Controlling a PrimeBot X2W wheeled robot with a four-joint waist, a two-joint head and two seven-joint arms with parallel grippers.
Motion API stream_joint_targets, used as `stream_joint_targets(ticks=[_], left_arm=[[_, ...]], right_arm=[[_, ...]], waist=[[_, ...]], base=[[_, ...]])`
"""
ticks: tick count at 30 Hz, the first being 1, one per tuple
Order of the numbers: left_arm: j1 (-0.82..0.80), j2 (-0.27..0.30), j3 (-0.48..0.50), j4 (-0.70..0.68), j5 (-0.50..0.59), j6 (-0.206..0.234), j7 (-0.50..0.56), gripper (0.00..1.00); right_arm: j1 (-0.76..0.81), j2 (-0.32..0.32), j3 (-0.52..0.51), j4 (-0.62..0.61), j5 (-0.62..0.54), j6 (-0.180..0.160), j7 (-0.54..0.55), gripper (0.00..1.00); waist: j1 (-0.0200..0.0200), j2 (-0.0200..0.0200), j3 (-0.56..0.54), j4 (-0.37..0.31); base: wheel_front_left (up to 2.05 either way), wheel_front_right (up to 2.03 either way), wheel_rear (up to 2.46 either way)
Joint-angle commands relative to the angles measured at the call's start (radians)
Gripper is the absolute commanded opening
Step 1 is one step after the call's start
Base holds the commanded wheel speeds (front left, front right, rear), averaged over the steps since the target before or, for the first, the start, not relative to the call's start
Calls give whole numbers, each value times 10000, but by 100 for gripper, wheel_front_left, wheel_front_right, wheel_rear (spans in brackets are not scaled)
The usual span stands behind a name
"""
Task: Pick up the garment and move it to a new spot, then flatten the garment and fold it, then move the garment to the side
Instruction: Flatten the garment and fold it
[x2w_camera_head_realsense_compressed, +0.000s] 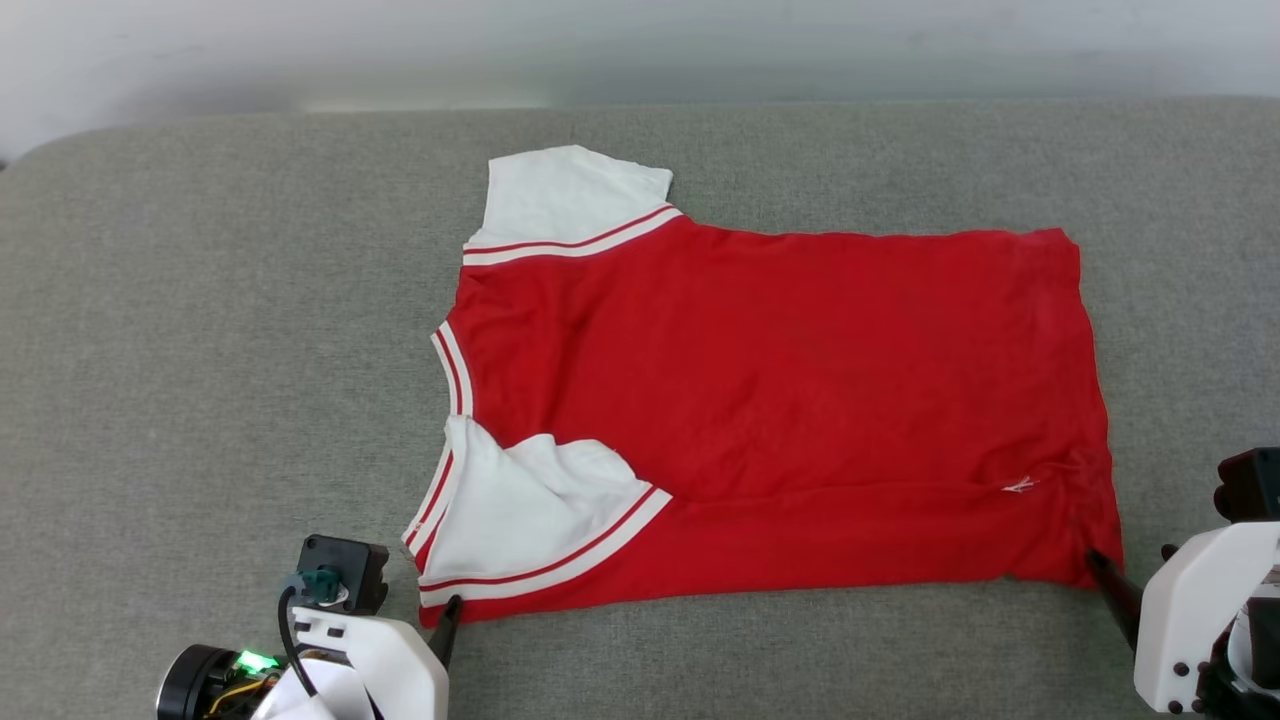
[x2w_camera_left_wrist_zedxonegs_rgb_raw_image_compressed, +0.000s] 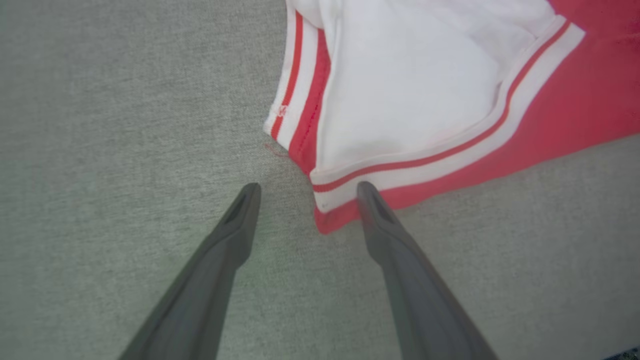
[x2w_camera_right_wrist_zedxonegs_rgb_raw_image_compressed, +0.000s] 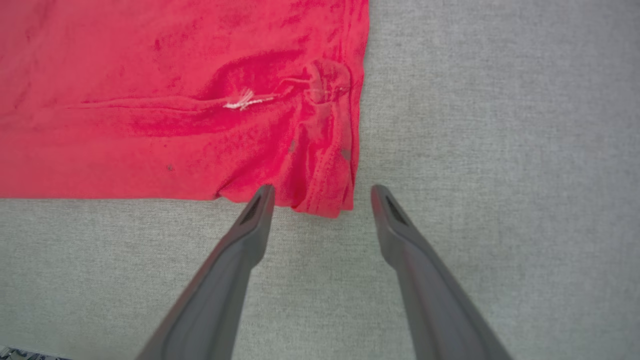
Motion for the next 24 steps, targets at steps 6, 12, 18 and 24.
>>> stream_joint_targets(ticks=[6,12,18,24], left_arm=[[-101,-157,0,648,-269,-170,1,100],[-115,-432,-385,1558,-539,-496,380,65],[-119,-645,-617,1929,-732,-959,266,0],[-329,-557,-443,1358,-457,-902,-279,0]], right_arm=[[-112,-19,54,-111,24,-3,-73,100],[-182,-39,118,-202,9,-3,-93,100],[-100,-184,161,-327,40,-3,-39,100],[-58,-244,25,-175,-176,-3,-51,100]], waist=[[1,0,342,-177],[1,0,610,-243],[1,0,481,-171],[1,0,205,42]], base=[[0,0,0],[0,0,0],[0,0,0],[0,0,0]])
